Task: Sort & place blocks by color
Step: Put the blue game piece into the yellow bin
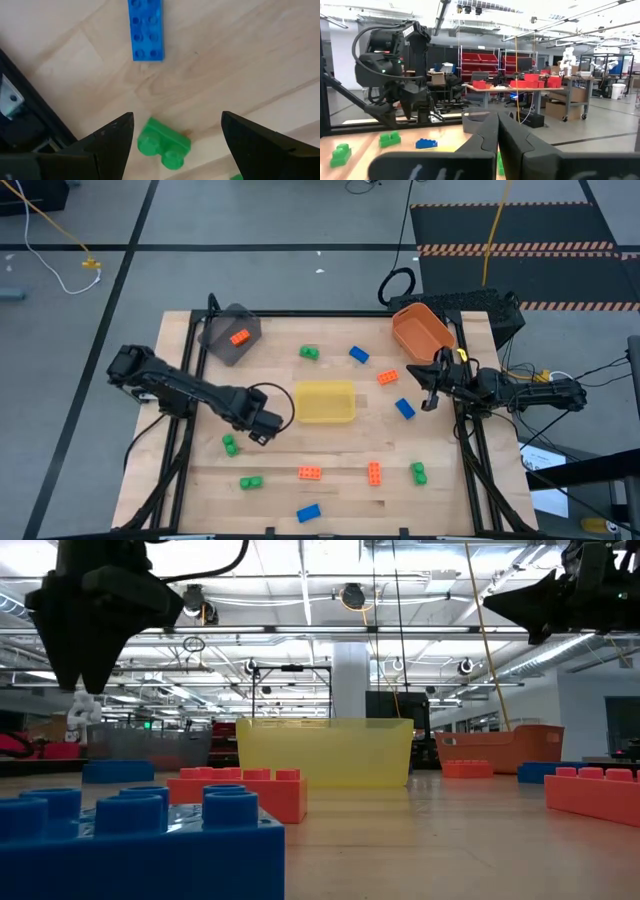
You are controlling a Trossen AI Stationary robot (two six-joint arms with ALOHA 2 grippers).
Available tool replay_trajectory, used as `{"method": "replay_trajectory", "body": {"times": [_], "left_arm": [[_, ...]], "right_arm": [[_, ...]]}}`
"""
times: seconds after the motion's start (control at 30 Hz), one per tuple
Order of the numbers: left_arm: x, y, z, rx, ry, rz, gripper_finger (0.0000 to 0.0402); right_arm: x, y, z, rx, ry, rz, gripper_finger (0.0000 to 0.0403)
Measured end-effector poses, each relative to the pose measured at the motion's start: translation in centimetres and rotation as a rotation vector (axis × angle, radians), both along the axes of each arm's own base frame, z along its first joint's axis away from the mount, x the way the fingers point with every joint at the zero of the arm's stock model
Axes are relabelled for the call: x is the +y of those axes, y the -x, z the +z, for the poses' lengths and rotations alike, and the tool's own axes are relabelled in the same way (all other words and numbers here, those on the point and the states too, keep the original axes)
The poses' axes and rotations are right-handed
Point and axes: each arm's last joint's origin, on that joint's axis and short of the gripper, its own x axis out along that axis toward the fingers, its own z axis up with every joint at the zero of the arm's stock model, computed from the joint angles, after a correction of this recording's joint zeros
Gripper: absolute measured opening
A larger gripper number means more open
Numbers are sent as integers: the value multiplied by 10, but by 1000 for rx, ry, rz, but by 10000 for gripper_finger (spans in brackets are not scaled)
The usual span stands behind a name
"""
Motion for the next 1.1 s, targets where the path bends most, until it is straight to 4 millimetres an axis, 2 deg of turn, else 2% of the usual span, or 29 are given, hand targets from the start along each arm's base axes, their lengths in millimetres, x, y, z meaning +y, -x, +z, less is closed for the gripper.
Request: {"method": "replay_trajectory", "body": {"times": [0.2,0.43,0.77,1.1], "left_arm": [[9,-2,-1,-22,-79,14,298],[20,-1,-13,7,-67,8,298],[30,-12,-30,-118,-38,-4,298],[52,6,-58,-7,-57,35,298]], "right_arm": [[0,1,2,-25,-1,0,0],[0,1,3,-41,-30,9,0],[0,1,2,-33,-34,9,0],[0,1,2,-31,-32,8,0]]}}
